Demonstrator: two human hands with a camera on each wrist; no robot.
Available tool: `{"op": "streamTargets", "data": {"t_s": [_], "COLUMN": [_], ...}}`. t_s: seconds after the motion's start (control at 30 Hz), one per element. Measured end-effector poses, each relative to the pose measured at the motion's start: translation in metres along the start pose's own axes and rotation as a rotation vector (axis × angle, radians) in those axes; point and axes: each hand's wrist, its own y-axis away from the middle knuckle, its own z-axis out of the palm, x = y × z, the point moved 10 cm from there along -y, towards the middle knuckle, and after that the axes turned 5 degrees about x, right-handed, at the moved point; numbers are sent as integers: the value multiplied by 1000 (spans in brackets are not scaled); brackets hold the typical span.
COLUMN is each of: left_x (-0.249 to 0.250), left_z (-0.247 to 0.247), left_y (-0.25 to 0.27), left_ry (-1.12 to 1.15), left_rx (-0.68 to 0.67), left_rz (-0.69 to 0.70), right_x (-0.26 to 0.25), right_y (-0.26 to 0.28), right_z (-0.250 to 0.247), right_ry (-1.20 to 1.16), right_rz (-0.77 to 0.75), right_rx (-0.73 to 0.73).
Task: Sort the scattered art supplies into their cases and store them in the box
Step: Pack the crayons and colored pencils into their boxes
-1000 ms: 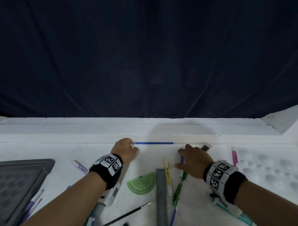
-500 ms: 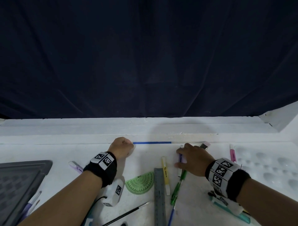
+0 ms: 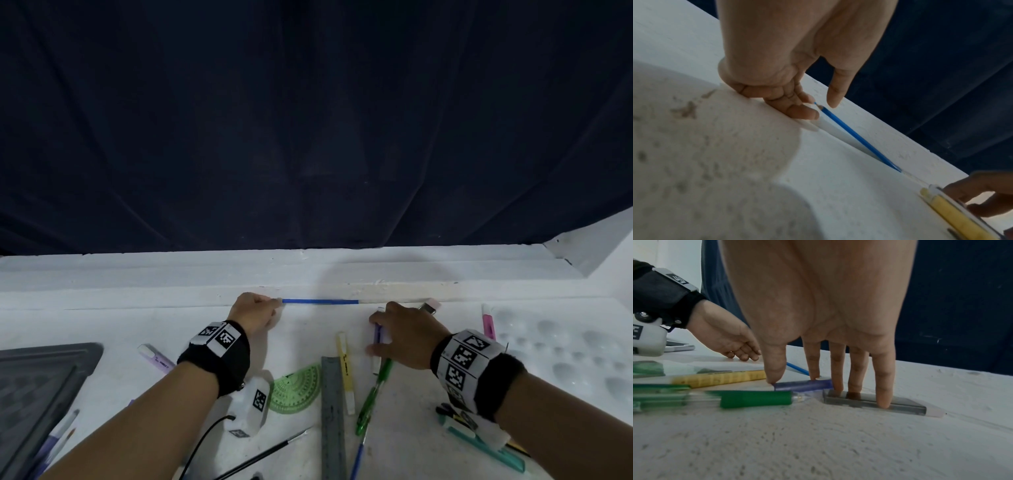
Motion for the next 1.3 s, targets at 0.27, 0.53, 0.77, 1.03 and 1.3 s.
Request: {"op": "streamTargets", "data": {"t_s": [0.27,0.53,0.77,1.03,1.3], "left_x": [7,40,119,116,71], "left_z": [18,15,-13,-73,-135], "left_y": [14,27,79,146,247], "left_ry": [347,197,-155,38,241], "left_rx": [-160,-63,200,98,57], "left_rz": [-81,175,737,715,705], "right_x": [-2,4,11,-9,-112], "right_y": [0,8,11,42,128], "right_z": [0,11,6,-43,-79], "right_ry": [30,0,-229,-322,-292], "right_rz": [-4,-24,-2,-8,-291], "right_rx": [-2,-11,18,192,305]}}
